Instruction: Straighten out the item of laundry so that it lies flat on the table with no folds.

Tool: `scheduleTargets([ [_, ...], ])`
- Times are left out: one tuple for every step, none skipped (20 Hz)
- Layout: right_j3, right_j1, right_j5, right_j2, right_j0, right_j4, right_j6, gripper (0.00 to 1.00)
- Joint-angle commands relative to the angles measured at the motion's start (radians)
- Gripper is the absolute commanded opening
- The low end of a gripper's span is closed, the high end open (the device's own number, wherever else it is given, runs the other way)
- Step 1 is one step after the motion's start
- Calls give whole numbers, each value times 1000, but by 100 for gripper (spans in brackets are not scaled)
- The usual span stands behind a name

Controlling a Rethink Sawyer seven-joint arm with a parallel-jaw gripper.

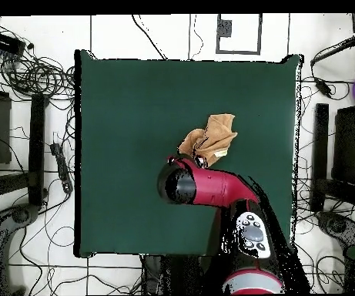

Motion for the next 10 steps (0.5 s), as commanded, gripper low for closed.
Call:
scheduleTargets([
  [117,34,60,-6,40,51,238,100],
  [118,40,34,-12,43,50,244,100],
  [120,46,9,-18,47,48,250,100],
  [122,53,-8,-42,65,64,278,0],
  [126,55,-22,-55,76,74,300,0],
  [130,57,-35,-68,86,84,321,0],
  [134,55,-40,-85,101,92,336,0],
  [130,49,-50,-88,106,84,323,0],
  [135,46,-49,-95,113,91,324,0],
  [143,44,-34,-89,110,99,319,0],
])
